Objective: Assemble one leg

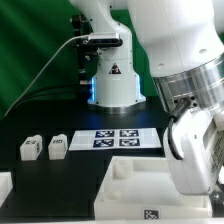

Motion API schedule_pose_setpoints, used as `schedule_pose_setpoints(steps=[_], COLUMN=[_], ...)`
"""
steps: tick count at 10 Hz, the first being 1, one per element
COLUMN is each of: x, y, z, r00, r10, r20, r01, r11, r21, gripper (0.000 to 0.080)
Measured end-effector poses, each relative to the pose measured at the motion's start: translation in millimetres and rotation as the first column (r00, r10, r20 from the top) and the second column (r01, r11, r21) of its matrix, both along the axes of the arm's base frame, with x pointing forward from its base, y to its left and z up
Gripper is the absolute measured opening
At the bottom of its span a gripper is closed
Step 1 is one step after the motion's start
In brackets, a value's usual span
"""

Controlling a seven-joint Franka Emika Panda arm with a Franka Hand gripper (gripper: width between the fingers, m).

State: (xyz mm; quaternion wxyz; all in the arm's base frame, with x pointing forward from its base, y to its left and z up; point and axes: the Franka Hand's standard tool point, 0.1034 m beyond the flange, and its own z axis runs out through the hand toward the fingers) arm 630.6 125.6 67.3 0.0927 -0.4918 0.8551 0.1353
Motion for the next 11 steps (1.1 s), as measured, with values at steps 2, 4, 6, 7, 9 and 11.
schedule_pose_setpoints(steps=[2, 4, 6, 7, 9, 11], x=[-1.3, -3.2, -1.6, -1.9, -2.0, -2.2], y=[0.8, 3.3, 4.6, 4.6, 4.6, 4.7], z=[-0.3, 6.5, 12.1, 11.3, 11.0, 10.7], r00=[1.000, 0.997, 0.995, 0.995, 0.995, 0.994], r10=[0.017, 0.078, 0.098, 0.099, 0.100, 0.103], r20=[0.000, 0.007, 0.022, 0.021, 0.021, 0.022], r01=[-0.017, -0.078, -0.098, -0.099, -0.100, -0.103], r11=[1.000, 0.997, 0.995, 0.995, 0.995, 0.995], r21=[0.001, 0.010, 0.009, 0.009, 0.009, 0.009], gripper=[0.0648, 0.0648, 0.0648, 0.0648, 0.0648, 0.0648])
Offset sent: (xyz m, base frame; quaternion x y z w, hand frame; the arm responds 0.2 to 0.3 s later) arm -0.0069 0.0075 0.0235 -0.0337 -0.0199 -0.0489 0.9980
